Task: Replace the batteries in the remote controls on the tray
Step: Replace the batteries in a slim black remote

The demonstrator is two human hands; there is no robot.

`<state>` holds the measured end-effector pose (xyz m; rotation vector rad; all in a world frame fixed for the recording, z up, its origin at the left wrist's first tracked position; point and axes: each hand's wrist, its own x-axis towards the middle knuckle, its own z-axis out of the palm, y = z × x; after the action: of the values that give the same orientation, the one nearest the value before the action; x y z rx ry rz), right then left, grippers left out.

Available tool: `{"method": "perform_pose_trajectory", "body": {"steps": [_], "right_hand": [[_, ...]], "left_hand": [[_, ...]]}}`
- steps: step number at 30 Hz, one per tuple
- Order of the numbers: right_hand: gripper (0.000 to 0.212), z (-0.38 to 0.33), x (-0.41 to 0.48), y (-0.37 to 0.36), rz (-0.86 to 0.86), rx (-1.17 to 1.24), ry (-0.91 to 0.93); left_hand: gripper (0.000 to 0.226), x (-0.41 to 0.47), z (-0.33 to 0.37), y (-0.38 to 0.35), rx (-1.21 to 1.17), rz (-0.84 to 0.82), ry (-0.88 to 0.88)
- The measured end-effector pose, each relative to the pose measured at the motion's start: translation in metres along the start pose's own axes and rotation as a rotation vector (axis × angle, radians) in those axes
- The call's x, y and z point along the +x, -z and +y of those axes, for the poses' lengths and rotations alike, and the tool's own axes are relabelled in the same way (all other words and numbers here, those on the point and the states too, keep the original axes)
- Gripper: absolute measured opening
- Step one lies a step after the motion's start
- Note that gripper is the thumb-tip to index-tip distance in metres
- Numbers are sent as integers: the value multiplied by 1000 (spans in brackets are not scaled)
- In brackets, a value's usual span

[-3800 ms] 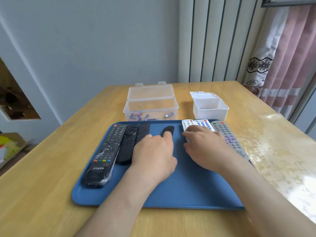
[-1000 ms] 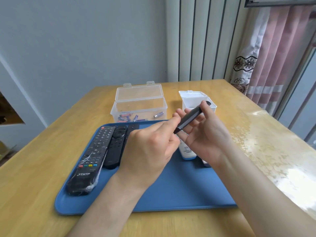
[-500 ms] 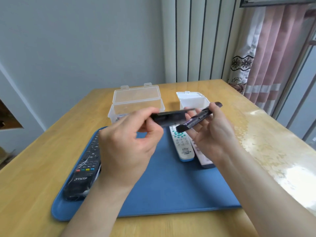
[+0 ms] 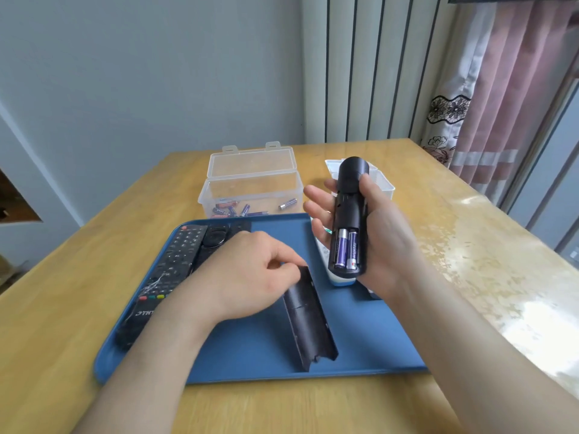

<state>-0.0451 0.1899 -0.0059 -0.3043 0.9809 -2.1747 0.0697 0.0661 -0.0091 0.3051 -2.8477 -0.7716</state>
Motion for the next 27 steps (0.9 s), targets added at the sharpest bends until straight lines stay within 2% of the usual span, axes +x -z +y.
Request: {"method": "perform_pose_trajectory", "body": {"steps": [2, 3, 5, 7, 9, 14, 17, 21, 27], "right_hand": [[52, 1, 0, 0, -10, -13, -1], [53, 2, 1, 1, -14, -21, 0], [52, 2, 0, 1, -28, -40, -4], [51, 2, -1, -1, -46, -59, -11], [50, 3, -3, -4, -65, -65, -9], [51, 5, -4, -5, -65, -84, -13], [49, 6, -5, -6, -50, -122, -1], [48, 5, -6, -9, -29, -139, 32], [47, 4, -6, -9, 3, -94, 31]], "left_hand": [[22, 0, -1, 0, 192, 124, -29], [21, 1, -2, 0, 227, 251, -72], [17, 3, -1, 0, 80, 524, -168], [14, 1, 10, -1, -206, 653, -262], [12, -3, 22, -5, -391, 591, -336], [26, -4, 26, -16, -245, 474, -406], [28, -3, 24, -20, -164, 525, -421], [20, -2, 22, -22, -51, 606, -432], [20, -2, 24, -23, 62, 652, -475]]}}
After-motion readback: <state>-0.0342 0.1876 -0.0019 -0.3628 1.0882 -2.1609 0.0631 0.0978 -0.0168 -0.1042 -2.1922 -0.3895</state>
